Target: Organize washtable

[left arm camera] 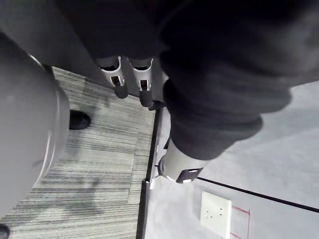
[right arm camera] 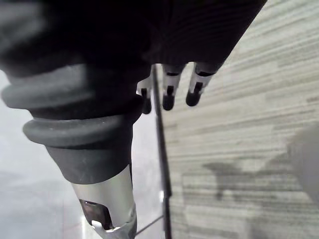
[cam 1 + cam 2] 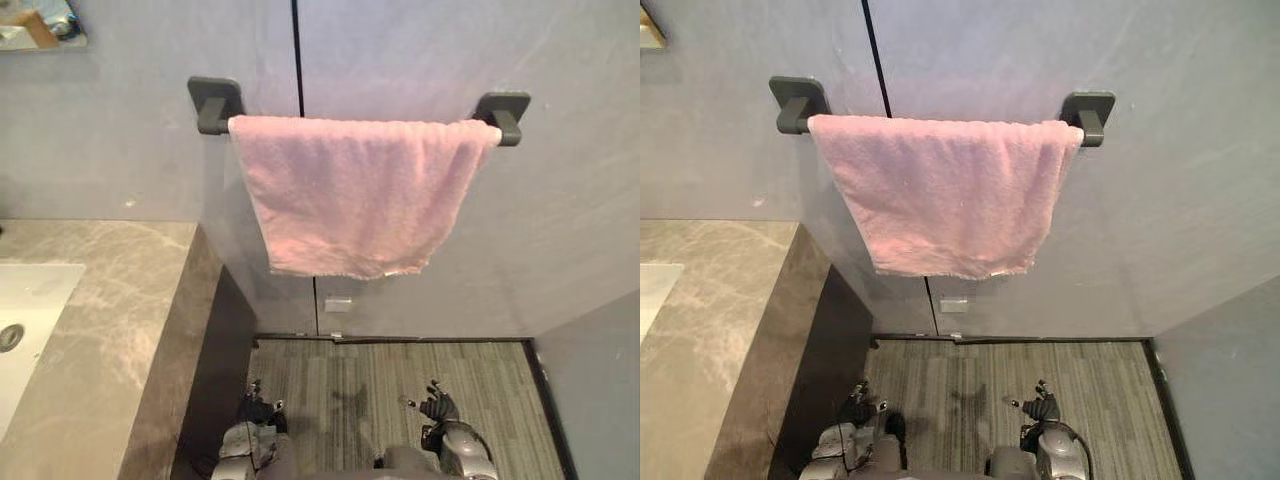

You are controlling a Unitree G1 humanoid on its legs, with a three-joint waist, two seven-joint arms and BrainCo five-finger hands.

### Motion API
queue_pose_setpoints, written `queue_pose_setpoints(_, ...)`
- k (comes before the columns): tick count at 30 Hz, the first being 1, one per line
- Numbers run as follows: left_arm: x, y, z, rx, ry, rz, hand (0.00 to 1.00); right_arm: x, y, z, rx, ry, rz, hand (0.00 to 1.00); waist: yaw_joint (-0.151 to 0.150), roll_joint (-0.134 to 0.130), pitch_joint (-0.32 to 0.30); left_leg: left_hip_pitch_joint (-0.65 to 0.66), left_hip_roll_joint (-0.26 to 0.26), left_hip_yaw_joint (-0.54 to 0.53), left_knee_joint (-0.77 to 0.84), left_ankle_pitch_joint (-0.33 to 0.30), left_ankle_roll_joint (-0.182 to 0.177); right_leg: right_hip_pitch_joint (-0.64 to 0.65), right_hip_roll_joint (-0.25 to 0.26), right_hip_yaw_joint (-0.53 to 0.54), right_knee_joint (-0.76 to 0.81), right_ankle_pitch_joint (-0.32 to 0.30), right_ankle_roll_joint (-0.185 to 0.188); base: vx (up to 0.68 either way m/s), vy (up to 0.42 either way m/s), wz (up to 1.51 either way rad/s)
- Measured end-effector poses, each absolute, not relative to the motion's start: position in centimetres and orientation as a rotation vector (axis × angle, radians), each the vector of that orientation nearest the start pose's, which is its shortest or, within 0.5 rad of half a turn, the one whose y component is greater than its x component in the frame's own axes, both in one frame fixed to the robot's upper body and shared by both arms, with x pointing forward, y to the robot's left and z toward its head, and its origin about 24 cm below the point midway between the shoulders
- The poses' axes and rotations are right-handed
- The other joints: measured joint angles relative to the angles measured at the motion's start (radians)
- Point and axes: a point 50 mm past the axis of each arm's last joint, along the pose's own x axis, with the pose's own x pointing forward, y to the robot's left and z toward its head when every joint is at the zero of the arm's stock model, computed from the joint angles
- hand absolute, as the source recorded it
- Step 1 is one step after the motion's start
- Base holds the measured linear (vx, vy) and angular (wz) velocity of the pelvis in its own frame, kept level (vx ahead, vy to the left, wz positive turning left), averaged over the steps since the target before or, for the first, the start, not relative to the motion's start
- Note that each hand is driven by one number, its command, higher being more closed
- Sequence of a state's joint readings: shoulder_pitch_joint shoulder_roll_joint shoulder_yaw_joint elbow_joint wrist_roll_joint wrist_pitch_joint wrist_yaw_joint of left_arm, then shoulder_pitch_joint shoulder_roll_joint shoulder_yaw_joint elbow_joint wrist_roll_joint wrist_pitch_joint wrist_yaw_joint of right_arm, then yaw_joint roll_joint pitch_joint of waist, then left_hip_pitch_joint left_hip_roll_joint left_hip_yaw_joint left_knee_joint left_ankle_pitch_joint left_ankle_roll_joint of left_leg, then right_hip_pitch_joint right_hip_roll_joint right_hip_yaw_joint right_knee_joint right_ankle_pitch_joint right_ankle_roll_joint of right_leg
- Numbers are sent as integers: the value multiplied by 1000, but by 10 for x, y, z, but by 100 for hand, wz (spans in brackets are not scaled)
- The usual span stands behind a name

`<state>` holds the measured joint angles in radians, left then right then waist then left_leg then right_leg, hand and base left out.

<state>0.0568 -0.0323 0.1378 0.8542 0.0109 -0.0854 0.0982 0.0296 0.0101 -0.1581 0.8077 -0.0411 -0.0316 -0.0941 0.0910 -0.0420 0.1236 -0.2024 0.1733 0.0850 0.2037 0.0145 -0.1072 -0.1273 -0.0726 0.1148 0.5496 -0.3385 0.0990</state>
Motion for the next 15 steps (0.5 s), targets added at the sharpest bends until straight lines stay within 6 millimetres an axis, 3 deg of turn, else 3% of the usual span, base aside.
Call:
queue_pose_setpoints(1, 150, 166, -134, -37, 822, 225, 0, 164, -177, -127, -4, 802, -222, 0, 4, -3, 1, -15, 1, -5, 7, 5, -8, 2, 2, -6, -18, -27, -17, -249, -367, 21)
queue_pose_setpoints(2, 154, 165, -133, -37, 816, 229, 0, 171, -177, -123, -11, 782, -213, 0, 8, 18, 2, -50, 24, -22, 5, 29, -29, -2, 27, -31, -61, -51, -57, -296, -330, 49)
queue_pose_setpoints(3, 152, 157, -134, -50, 822, 215, 0, 176, -178, -120, -26, 766, -212, 0, 1, 57, 3, -77, 56, -63, -30, 82, -21, -15, 65, -88, -65, -32, -79, -251, -263, 61)
queue_pose_setpoints(4, 151, 154, -135, -52, 825, 208, 0, 174, -179, -121, -29, 772, -219, 0, 1, 60, 4, -76, 56, -64, -57, 113, -12, -18, 72, -111, -61, -30, -84, -296, -294, 110)
queue_pose_setpoints(5, 151, 152, -135, -52, 826, 198, 0, 168, -180, -124, -30, 788, -228, 0, -5, 62, 7, -74, 58, -45, -129, 219, -9, -18, 73, -169, -64, -18, -105, -144, -152, 98)
queue_pose_setpoints(6, 152, 151, -135, -51, 823, 194, 0, 166, -181, -125, -30, 793, -232, 0, -18, 56, 14, -75, 59, -16, -137, 228, 1, -20, 69, -202, -73, -10, -119, -293, -263, 115)
queue_pose_setpoints(7, 154, 152, -134, -50, 819, 197, 0, 165, -179, -126, -23, 802, -238, 0, -22, 55, 18, -77, 69, 82, -71, 173, -20, -20, 66, -249, -87, 9, -150, -187, -138, 83)
queue_pose_setpoints(9, 156, 154, -133, -40, 811, 196, 0, 164, -181, -126, -24, 804, -259, 0, -22, 41, 32, -87, 55, 112, 133, 18, -2, -17, 44, -285, -99, 31, -168, -215, -138, 59)
queue_pose_setpoints(13, 154, 153, -134, -44, 820, 193, 0, 159, -181, -130, -10, 823, -272, 0, -28, 48, 30, -16, 51, 95, 391, -189, -18, -19, 35, -309, -119, 73, -169, -193, 7, 17)
queue_pose_setpoints(15, 150, 151, -137, -43, 841, 186, 0, 151, -182, -134, 7, 856, -295, 0, -52, 58, 23, 86, 49, 92, 393, -253, -39, -19, 34, -333, -143, 99, -154, -166, 119, 33)
